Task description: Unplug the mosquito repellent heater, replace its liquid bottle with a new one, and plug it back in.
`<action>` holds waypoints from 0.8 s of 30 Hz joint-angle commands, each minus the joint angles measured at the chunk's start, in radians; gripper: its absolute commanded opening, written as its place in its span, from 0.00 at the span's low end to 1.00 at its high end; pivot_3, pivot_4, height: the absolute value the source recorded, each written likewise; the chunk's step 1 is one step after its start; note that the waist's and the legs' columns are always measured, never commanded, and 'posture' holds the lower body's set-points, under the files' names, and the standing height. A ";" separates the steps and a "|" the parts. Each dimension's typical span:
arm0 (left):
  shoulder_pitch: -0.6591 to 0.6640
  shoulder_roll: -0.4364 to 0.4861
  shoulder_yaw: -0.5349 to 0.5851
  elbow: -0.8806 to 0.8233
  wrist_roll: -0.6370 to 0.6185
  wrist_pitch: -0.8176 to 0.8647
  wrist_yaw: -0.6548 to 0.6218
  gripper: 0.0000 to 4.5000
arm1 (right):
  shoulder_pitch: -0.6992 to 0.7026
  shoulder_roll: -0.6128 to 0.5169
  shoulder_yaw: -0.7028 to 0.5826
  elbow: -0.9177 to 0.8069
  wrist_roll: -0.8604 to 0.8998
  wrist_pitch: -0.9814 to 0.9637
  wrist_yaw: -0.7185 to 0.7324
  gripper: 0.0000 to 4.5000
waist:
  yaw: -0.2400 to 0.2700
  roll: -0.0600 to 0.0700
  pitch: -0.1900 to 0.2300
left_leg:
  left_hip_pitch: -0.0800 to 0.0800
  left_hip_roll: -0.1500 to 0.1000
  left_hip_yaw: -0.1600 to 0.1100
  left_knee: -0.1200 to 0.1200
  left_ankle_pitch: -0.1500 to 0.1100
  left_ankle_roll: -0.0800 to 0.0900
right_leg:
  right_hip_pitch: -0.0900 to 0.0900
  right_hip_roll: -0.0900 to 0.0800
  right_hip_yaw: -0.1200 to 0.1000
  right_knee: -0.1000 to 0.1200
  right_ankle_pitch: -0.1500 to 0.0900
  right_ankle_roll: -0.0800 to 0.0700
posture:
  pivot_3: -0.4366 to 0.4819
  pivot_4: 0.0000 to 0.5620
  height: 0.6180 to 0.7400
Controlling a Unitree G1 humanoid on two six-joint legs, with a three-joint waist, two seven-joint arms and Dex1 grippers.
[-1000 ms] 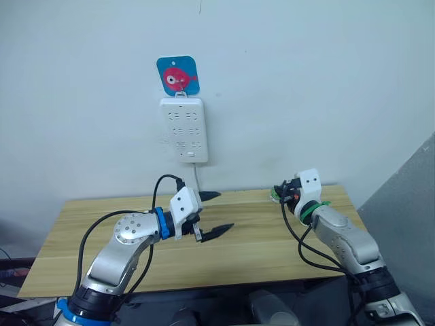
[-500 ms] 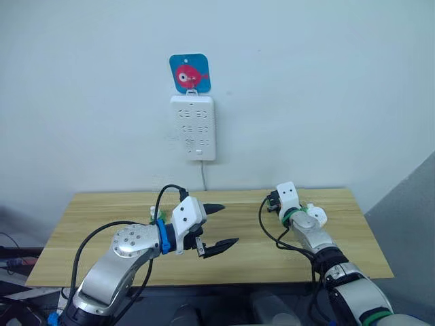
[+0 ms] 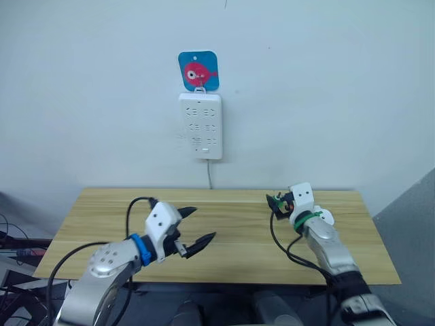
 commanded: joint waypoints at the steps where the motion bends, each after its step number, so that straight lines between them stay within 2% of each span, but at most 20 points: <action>1: 0.043 -0.053 0.110 0.093 0.016 -0.056 0.100 1.00 | 0.068 -0.135 0.080 -0.320 0.035 0.124 0.189 0.99 | 0.000 0.000 0.006 | 0.000 0.000 0.000 0.000 0.000 0.000 | 0.000 0.000 0.000 0.000 0.000 0.000 | 0.34 0.20 0.95; 4: 0.054 -0.072 0.143 0.162 0.033 -0.090 0.130 1.00 | 0.089 -0.199 0.095 -0.433 0.061 0.217 0.247 0.99 | 0.000 -0.008 0.012 | 0.001 0.000 0.000 0.001 0.000 0.000 | 0.000 0.000 0.001 0.000 -0.001 -0.003 | 0.33 0.22 0.95; 7: 0.027 -0.069 0.173 0.328 0.072 -0.163 0.151 1.00 | 0.082 -0.267 0.113 -0.560 0.103 0.347 0.317 0.99 | 0.002 -0.012 0.019 | 0.000 0.000 0.001 0.001 0.000 0.000 | 0.000 0.000 0.001 0.000 -0.002 -0.003 | 0.32 0.23 0.95; 11: -0.079 -0.050 0.157 0.549 0.118 -0.252 0.136 1.00 | 0.071 -0.335 0.160 -0.685 0.126 0.463 0.376 0.99 | 0.008 -0.018 0.029 | 0.000 -0.001 0.001 0.001 0.000 0.000 | -0.001 -0.001 0.001 -0.001 -0.002 -0.003 | 0.31 0.25 0.95; 17: -0.255 -0.032 0.125 0.798 0.163 -0.321 0.108 1.00 | 0.075 -0.372 0.183 -0.791 0.139 0.546 0.385 0.99 | 0.017 -0.022 0.046 | -0.004 -0.001 0.001 0.001 0.000 -0.001 | -0.004 -0.001 -0.001 -0.001 -0.001 -0.001 | 0.27 0.30 0.95; 24: -0.398 -0.029 0.057 1.003 0.214 -0.385 0.047 1.00 | 0.072 -0.389 0.176 -0.881 0.167 0.632 0.372 0.99 | 0.014 -0.023 0.071 | -0.005 0.000 0.001 0.000 -0.001 -0.002 | -0.004 -0.001 -0.001 -0.002 0.000 -0.001 | 0.22 0.36 0.95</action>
